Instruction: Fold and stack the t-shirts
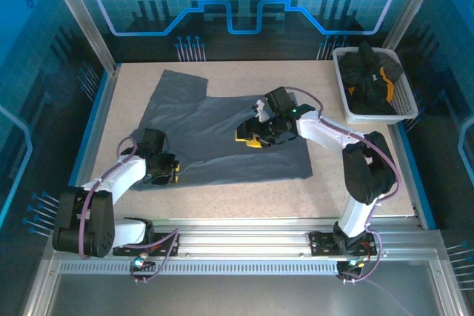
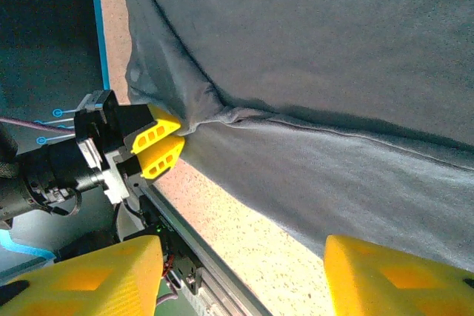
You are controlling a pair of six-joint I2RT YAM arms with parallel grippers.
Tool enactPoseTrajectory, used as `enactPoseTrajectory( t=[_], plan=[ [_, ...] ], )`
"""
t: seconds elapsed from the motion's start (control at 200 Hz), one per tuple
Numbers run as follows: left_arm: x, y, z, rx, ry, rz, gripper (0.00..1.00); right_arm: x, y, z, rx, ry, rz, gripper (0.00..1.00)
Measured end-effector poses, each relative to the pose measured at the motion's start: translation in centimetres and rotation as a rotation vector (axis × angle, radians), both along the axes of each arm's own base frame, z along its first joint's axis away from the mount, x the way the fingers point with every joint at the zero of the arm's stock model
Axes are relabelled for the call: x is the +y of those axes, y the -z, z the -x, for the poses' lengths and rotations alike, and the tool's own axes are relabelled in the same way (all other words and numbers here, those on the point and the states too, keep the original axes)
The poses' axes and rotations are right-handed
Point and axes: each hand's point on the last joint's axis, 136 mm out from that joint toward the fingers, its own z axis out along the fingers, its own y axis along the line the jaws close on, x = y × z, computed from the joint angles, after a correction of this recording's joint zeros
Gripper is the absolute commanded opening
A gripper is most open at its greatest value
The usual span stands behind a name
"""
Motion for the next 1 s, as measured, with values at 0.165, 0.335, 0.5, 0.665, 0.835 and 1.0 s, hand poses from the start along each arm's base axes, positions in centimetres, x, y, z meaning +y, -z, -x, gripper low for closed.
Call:
enactPoseTrajectory(
  t=[0.165,0.335,0.5,0.665,0.835,1.0],
  plan=[
    [0.3,0.3,-0.8,-0.026,0.019,-0.029,0.00,-0.1,0.2,0.1,0.004,0.001,0.002,0.60],
    [0.3,-0.9,-2.8,-0.067,0.083,-0.057,0.00,-0.9,0.5,0.3,0.019,0.017,0.010,0.60],
    [-0.5,-3.5,-6.9,-0.137,0.207,-0.099,0.00,-1.8,0.3,0.5,0.025,0.041,0.009,0.59],
    [-1.8,-4.2,-10.5,-0.134,0.370,-0.146,0.00,-2.4,0.2,0.2,0.026,0.058,0.007,0.60],
    [-3.4,-3.5,-12.0,-0.097,0.536,-0.184,0.00,-2.6,0.1,0.1,0.025,0.064,0.006,0.60],
    [-4.4,-2.7,-12.2,-0.045,0.669,-0.214,0.00,-2.6,0.1,0.1,0.028,0.066,0.006,0.60]
  ],
)
